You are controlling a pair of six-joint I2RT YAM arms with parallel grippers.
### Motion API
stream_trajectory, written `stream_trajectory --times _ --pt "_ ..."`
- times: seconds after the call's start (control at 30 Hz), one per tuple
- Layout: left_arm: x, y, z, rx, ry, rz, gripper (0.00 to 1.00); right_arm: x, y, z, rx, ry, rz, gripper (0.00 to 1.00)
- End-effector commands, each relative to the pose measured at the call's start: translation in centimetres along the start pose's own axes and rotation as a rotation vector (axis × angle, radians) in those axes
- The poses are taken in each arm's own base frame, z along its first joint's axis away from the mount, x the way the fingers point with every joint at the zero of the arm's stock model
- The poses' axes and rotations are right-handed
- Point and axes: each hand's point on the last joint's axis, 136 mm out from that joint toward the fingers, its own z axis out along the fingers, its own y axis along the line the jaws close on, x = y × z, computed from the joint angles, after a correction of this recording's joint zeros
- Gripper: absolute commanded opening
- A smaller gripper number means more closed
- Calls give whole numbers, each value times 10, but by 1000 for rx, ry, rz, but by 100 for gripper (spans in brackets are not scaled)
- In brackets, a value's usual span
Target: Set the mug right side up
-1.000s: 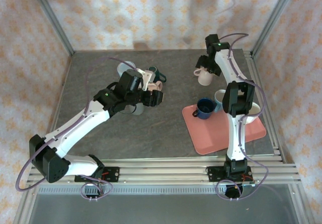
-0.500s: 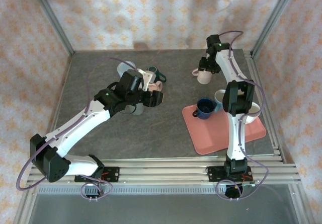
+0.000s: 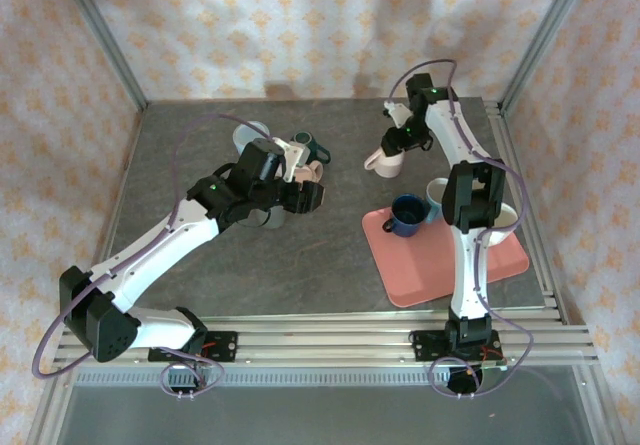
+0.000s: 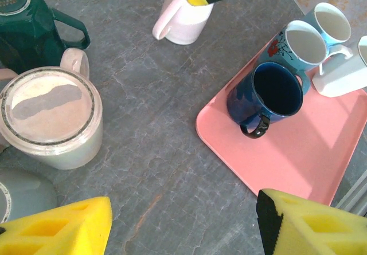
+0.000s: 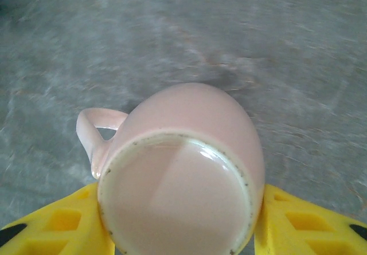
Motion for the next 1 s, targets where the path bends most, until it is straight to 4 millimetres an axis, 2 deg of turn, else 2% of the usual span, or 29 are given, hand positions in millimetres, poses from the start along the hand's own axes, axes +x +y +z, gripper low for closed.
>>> stream_trajectory --times 0.0,0.13,0.23,0.43,0.6,0.73,0.83,0.9,0.97 --pt "4 5 -1 -9 5 5 68 14 50 -4 -154 63 -193 53" --pt "8 8 1 -18 15 1 68 16 67 2 -177 84 -322 52" --pt "9 8 1 -14 19 5 68 14 72 5 -176 83 -382 53" --pt "7 10 0 -9 5 -11 67 5 70 8 -142 71 -375 67" --pt "4 11 -3 -7 -6 -29 67 -6 70 -1 -122 20 -332 74" --pt "3 10 -6 -6 -21 -46 67 -23 72 -18 -100 -91 -242 77" --pt "3 12 -12 -13 -34 -54 67 -37 74 -39 -92 -193 -124 77" --pt "3 14 -16 -26 -45 -66 67 -44 72 -55 -68 -247 23 75" --pt "3 17 -21 -34 -60 -90 68 -41 63 -66 -18 -270 219 71"
